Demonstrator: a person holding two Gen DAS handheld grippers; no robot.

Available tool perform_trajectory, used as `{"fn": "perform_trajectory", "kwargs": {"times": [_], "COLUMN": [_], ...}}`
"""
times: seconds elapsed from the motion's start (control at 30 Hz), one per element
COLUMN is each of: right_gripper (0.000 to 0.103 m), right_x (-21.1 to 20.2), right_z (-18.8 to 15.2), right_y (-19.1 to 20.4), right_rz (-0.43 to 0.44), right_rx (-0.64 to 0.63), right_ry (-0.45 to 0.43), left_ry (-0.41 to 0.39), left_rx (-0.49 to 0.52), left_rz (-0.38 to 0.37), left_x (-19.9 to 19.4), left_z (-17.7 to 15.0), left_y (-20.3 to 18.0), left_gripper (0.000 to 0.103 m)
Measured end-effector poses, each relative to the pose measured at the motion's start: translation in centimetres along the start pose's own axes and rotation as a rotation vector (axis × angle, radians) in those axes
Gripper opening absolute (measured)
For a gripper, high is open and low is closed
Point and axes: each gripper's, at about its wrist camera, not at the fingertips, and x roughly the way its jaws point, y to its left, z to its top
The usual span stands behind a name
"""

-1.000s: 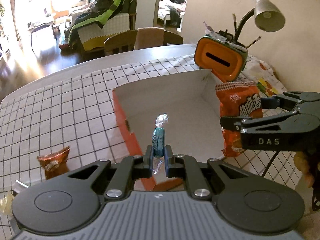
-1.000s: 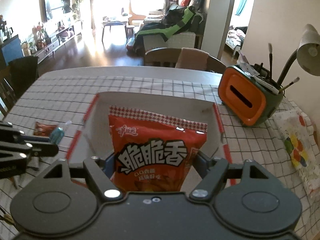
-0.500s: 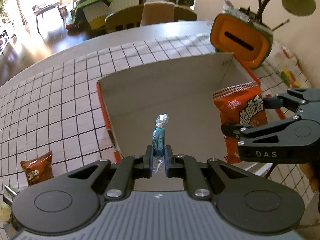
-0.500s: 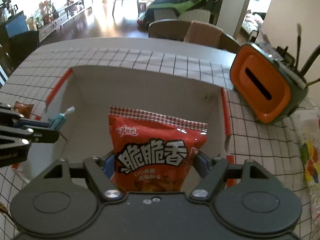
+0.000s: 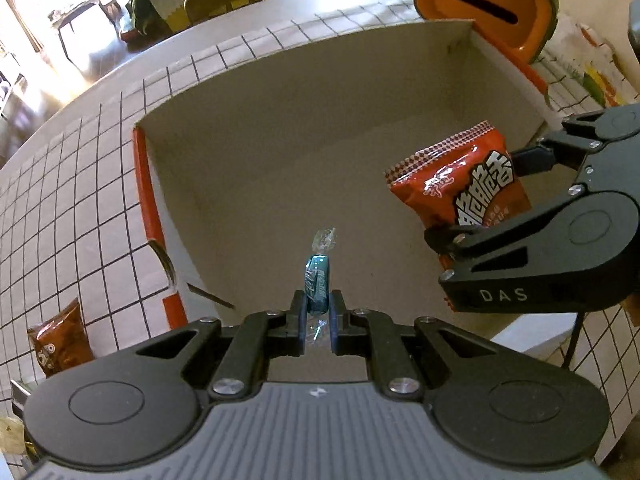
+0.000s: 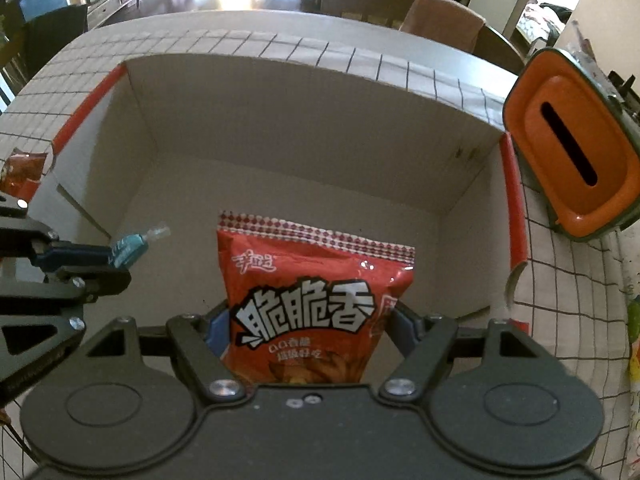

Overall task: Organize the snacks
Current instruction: 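Lower the red bag into the orange box and open the right tool while the left tool carries the candy, then open the left tool to drop the blue candy into the box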

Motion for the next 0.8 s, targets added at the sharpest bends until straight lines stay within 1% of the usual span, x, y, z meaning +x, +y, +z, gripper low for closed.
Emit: {"fn": "perform_trajectory", "kwargs": {"times": [0.23, 0.4, 0.5, 0.57, 0.6, 0.8], "right_gripper": [0.076, 0.076, 0.076, 0.082, 0.082, 0.083], "right_x": [1.3, 1.4, 1.0, 0.7, 0.4, -1.1], "right_z": [0.7, 0.8, 0.7, 0.8, 0.7, 0.6], "right_y": [-0.4, -0.3, -0.4, -0.7, -0.7, -1.3], "right_rz": [0.021, 0.016, 0.016, 0.024, 0.026, 0.019], "right_rx": [-0.017, -0.018, -0.009, 0.003, 0.003, 0.016], "right_ry": [0.042, 0.045, 0.039, 0.026, 0.017, -0.032], "left_ry": [0.044, 0.043, 0.038, 0.034, 0.031, 0.002], "left_rx": [0.011, 0.01, 0.0, -0.005, -0.007, -0.038], "left_rz": [0.003, -0.002, -0.014, -0.018, -0.019, -0.045], "left_x": [1.1, 1.2, 1.0, 0.8, 0.7, -0.5], "left_z": [0.3, 0.4, 0.2, 0.1, 0.0, -0.2], "left_y": [-0.6, -0.7, -0.6, -0.4, -0.3, 0.6], "left_gripper": [0.011, 0.011, 0.011, 0.011, 0.011, 0.014]}}
